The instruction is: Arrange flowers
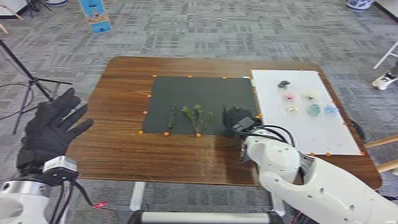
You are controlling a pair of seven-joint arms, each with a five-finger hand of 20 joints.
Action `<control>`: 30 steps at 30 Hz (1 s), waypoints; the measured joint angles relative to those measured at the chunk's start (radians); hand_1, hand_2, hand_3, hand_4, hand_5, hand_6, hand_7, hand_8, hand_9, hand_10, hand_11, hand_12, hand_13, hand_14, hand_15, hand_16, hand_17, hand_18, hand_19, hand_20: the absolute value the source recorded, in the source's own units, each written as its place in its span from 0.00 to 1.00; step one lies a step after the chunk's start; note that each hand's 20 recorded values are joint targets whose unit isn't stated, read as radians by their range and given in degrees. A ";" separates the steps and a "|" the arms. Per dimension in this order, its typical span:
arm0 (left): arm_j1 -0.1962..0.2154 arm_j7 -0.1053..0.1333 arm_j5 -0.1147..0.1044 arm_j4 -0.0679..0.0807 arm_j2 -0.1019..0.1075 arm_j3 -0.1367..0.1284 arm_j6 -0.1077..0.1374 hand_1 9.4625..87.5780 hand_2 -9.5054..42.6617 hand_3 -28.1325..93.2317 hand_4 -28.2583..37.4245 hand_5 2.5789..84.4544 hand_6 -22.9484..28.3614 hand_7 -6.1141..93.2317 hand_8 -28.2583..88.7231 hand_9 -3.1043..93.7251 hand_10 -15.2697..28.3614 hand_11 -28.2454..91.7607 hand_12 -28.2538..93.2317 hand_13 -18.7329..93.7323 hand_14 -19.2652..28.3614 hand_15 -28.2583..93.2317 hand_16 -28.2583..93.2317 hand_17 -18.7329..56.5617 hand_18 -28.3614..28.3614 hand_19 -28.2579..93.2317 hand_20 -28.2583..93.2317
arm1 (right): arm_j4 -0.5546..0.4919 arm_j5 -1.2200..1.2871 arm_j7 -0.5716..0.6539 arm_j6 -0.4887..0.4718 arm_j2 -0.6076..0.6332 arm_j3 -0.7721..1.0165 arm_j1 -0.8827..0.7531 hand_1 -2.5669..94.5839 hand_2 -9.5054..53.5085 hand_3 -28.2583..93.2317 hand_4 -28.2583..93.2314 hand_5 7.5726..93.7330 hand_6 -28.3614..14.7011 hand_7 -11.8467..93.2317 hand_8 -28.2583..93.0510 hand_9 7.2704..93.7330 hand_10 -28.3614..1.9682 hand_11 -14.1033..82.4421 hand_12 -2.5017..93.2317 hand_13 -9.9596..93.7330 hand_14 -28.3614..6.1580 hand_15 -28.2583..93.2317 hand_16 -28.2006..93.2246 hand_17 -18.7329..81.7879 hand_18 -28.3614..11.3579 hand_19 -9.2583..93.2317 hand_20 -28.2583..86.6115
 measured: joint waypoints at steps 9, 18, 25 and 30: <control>-0.001 0.000 0.000 0.000 0.000 0.000 0.000 0.22 0.07 0.69 0.00 0.30 0.49 0.22 0.17 0.26 0.57 0.34 0.37 0.33 0.68 0.33 0.28 0.10 0.89 0.56 0.31 | -0.006 -0.004 0.016 -0.017 0.005 0.010 -0.002 0.40 0.00 0.84 0.00 0.71 0.66 0.47 0.38 0.76 0.59 0.74 0.47 0.80 0.62 0.92 0.58 0.62 0.18 1.00 0.83; -0.001 0.000 -0.001 0.000 0.000 0.000 0.000 0.22 0.07 0.69 0.00 0.30 0.49 0.22 0.17 0.26 0.57 0.34 0.37 0.33 0.68 0.33 0.28 0.10 0.89 0.56 0.31 | -0.024 -0.003 0.019 -0.036 0.010 0.023 -0.011 0.38 0.00 0.85 0.00 0.70 0.65 0.47 0.36 0.75 0.58 0.74 0.47 0.79 0.62 0.92 0.58 0.62 0.17 1.00 0.83; 0.001 0.000 -0.001 0.000 0.000 0.000 0.000 0.22 0.07 0.69 0.00 0.30 0.49 0.22 0.17 0.26 0.57 0.34 0.37 0.33 0.68 0.33 0.28 0.10 0.89 0.56 0.31 | -0.045 -0.005 0.020 -0.041 0.030 0.035 -0.019 0.38 0.00 0.85 0.00 0.70 0.64 0.47 0.33 0.74 0.57 0.74 0.47 0.79 0.61 0.91 0.58 0.61 0.17 1.00 0.83; 0.003 0.000 -0.001 0.000 0.000 -0.001 0.000 0.22 0.07 0.70 0.00 0.30 0.49 0.22 0.17 0.26 0.57 0.34 0.37 0.33 0.68 0.33 0.28 0.10 0.89 0.56 0.31 | -0.077 -0.004 0.030 -0.038 0.058 0.067 -0.037 0.37 0.00 0.86 0.00 0.70 0.63 0.48 0.20 0.73 0.57 0.74 0.46 0.78 0.61 0.91 0.58 0.61 0.17 1.00 0.83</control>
